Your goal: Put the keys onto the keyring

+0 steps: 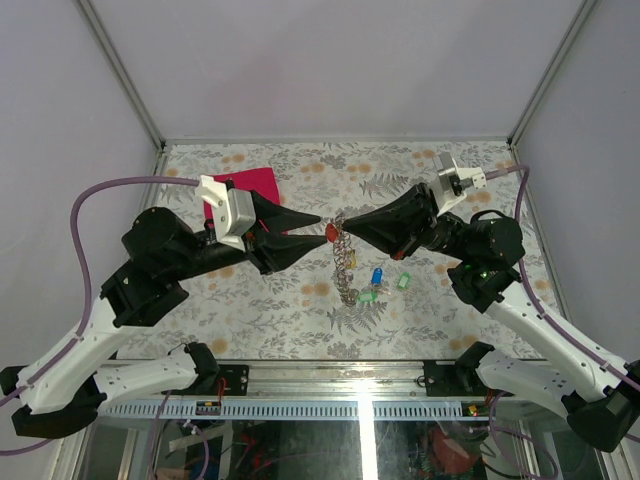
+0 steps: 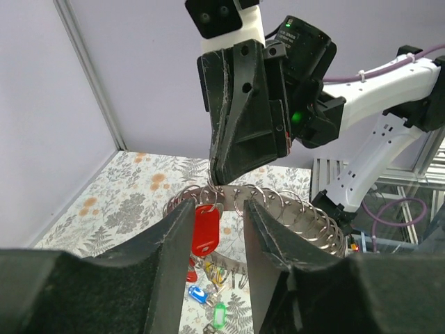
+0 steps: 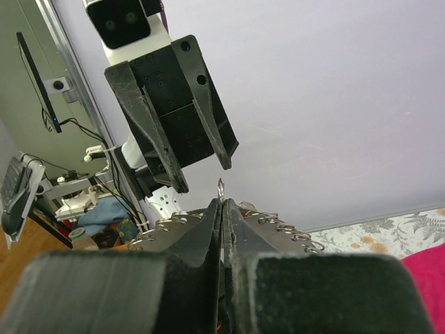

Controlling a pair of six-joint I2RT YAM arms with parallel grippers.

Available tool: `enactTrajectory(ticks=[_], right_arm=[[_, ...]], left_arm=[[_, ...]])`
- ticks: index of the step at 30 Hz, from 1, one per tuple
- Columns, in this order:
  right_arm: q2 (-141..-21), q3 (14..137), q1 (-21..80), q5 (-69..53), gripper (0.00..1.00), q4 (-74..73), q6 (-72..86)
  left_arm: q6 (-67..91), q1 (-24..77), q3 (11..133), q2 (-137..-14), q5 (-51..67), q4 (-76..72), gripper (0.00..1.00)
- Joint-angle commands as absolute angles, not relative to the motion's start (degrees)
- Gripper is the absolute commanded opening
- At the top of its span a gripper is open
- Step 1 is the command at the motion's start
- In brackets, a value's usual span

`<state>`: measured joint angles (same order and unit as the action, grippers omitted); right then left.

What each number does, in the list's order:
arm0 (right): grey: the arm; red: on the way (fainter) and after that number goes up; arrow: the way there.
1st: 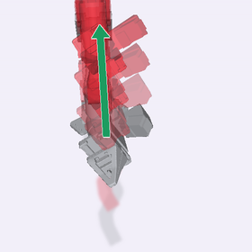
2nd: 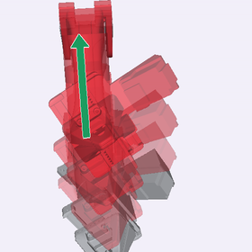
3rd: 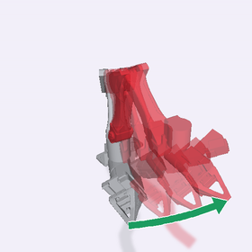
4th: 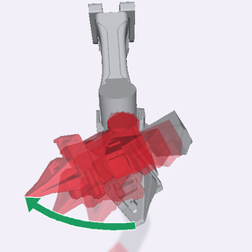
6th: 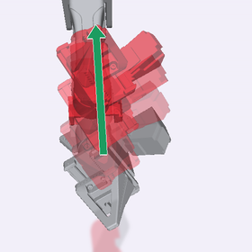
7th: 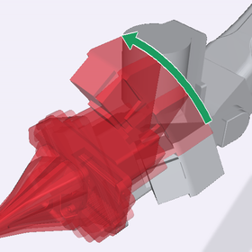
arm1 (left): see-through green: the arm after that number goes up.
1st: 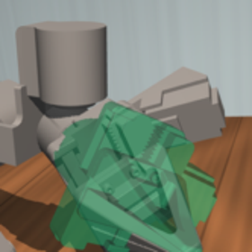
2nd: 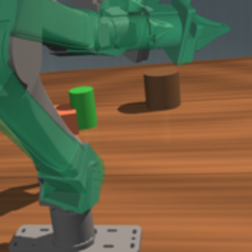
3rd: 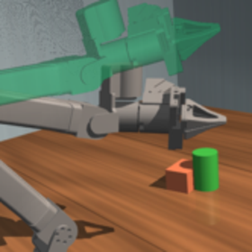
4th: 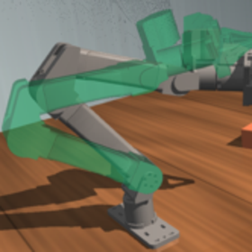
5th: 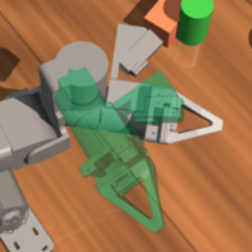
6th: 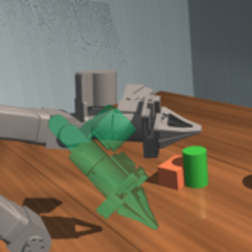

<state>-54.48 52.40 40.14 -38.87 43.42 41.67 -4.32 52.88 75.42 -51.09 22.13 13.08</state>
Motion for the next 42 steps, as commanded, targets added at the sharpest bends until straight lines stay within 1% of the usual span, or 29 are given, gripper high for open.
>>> enactTrajectory(ticks=[1,6,14,28,35,38,42], right_arm=[[-52.96,53.27,40.25,-39.18,0.0,50.4,38.7],[-53.04,53.44,40.23,-39.67,0.0,50.36,38.1],[-52.74,53.57,40.25,-40.51,0.0,50.71,38.33],[-52.39,53.7,40.25,-40.61,0.0,50.76,38.38],[-52.06,53.45,40.24,-40.31,0.0,50.8,38.03],[-51.87,53.29,40.25,-39.97,0.0,50.71,37.76],[-51.56,53.18,40.25,-40.29,0.01,50.16,37.22]], left_arm=[[-0.83,53.18,74.38,-51.28,20.75,4.77,0.37],[1.57,53.17,72.68,-51.86,21.01,0.99,0.39],[2.23,53.13,72.6,-53.53,20.15,0.46,0.37],[2.81,53.18,71.81,-55.1,21.52,0.5,0.16],[2.98,53.2,71.76,-55.51,22.66,1.43,0.09],[3.08,53.22,71.84,-55.5,23.14,2.02,0.0],[2.89,53.25,72.31,-55.33,23.85,3.35,0.0]])
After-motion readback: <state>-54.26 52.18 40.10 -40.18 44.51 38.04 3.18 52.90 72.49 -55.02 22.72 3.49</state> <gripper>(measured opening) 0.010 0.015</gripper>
